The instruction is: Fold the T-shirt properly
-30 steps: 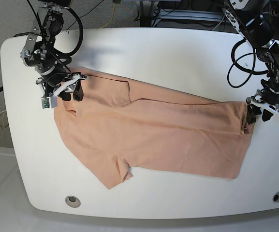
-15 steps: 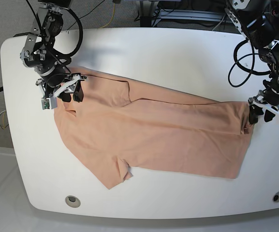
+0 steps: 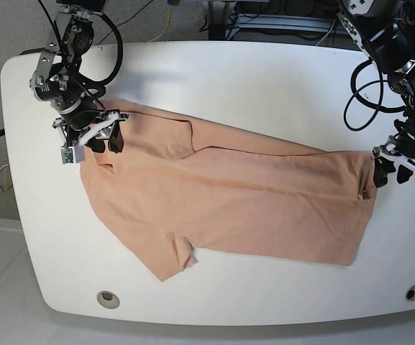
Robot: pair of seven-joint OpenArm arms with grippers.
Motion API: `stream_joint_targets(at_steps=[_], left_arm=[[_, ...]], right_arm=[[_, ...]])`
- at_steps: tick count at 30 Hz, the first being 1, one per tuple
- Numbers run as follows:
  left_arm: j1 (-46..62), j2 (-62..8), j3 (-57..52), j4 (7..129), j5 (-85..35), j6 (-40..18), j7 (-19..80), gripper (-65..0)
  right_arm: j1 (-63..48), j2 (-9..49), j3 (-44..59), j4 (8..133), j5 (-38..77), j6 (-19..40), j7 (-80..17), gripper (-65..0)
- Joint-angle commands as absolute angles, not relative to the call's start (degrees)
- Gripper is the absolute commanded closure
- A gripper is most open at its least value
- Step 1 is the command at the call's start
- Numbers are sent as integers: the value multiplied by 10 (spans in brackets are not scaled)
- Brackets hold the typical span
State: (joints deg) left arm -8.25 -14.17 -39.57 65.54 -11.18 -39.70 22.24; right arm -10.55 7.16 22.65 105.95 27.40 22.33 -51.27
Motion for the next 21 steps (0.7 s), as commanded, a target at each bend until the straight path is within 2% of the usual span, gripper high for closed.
stream_joint_targets(at_steps=[1,13,21], left_arm=[[-94,-151,-394,653,-122,-400,190,-401],[-129,-163,-393,517,-95,-400,134,-401],[-141,-162,-393,473,-68,-400,87,-401]], right_arm=[[-100,77,228,1072,285,225,-501,-256],[-100,77,228,1072,285,225,-501,-256],[-100,77,228,1072,285,225,-501,-256]])
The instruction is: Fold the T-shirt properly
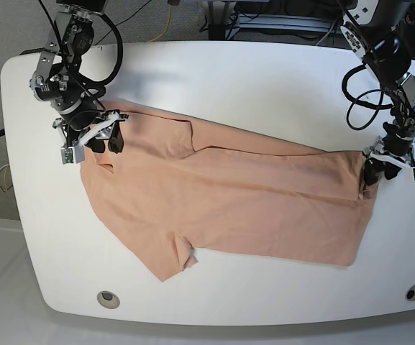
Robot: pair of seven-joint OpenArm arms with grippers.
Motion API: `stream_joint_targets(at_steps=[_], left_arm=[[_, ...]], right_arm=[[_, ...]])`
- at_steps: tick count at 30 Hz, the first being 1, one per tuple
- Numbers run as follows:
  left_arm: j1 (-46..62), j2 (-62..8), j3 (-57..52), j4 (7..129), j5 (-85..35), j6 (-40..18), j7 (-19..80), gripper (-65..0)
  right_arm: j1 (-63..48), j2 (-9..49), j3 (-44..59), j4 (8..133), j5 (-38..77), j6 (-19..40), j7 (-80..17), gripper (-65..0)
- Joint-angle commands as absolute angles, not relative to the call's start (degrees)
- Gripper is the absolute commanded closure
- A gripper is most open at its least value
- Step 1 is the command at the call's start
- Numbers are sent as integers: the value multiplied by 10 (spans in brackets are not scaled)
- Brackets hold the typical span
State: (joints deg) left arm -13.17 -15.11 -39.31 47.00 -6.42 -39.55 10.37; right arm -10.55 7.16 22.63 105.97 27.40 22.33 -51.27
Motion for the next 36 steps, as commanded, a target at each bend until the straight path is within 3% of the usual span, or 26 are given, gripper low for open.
stream_joint_targets(at_steps=[1,23,26,29,30,36], left_arm=[[-141,-162,-393,469,-68,-400,85,-401],[-160,-145,-378,438,-51,-400,80,-389],[-160,-144,-378,438,-51,-400,81,-297],[-160,-144,-378,438,-51,-400,84,-100],[-160,-144,-378,438,-51,-400,84,-4],[-156,-144,-379,436,-51,-400,84,-23]], right_arm=[[-100,77,228,1072,285,225,-501,-256],[-102,76,228,1072,285,225,-501,-256],[-102,76,228,1072,285,225,-501,-256],[-102,75,228,1072,285,225,-501,-256],[-102,75,228,1072,285,225,-501,-256],[-103,75,228,1072,285,225,-501,-256]])
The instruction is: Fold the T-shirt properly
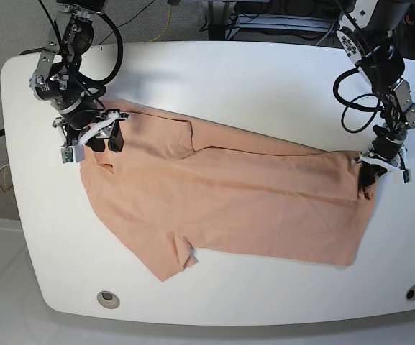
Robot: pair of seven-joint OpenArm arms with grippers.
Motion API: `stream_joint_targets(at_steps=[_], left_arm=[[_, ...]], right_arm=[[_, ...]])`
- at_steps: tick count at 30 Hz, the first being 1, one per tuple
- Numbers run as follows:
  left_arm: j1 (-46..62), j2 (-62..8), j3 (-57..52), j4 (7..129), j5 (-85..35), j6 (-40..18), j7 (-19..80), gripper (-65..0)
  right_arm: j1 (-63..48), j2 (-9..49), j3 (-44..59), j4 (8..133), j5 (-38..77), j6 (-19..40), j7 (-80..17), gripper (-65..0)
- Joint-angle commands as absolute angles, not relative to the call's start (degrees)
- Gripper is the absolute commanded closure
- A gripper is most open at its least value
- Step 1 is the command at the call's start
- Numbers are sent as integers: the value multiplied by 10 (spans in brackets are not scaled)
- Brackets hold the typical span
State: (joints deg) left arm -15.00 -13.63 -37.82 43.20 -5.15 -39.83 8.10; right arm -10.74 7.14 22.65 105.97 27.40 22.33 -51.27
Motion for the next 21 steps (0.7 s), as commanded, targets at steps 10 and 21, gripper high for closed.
stream_joint_targets(at_steps=[10,21], left_arm=[[-155,-145,-380,438,-51,-400,84,-12],[-148,-145,-380,438,-52,-400,84,-12]], right_arm=[[-104,75,231,1072,285,225,-501,-256],[-115,53,284,1084,305,225,-502,-259]])
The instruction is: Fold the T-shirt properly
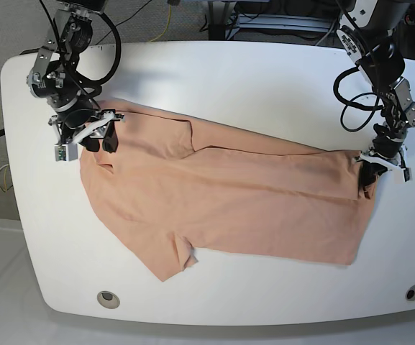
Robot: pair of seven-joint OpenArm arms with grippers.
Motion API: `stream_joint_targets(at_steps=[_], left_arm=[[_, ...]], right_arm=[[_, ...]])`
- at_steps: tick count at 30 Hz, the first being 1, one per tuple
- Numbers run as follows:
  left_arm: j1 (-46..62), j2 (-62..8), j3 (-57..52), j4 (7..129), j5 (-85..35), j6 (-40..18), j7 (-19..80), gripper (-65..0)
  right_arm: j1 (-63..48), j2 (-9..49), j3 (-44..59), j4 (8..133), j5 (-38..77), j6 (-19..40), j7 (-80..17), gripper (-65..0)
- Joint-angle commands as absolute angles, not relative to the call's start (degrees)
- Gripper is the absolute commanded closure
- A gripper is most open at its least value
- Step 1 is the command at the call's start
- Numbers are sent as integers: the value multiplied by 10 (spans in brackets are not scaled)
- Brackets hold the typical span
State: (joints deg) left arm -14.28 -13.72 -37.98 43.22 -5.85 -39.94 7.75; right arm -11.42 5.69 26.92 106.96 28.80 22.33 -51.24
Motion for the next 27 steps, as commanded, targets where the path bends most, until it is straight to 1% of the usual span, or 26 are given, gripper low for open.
stream_joint_targets(at_steps=[1,8,16,27], left_arm=[[-148,-145,-380,438,-52,-400,84,-12],[-147,-145,-380,438,-51,-400,84,-12],[-147,-145,-381,438,-51,-400,84,-12],[-147,-145,-381,438,-50,-400,84,-12]], right_arm=[[-116,52,295,1084,314,225,-502,-259],[-129,54,334,1084,335,220,-502,-259],[-159,55,336,1084,333,219,-502,-261],[-168,54,337,1082,265,225,-500,-261]])
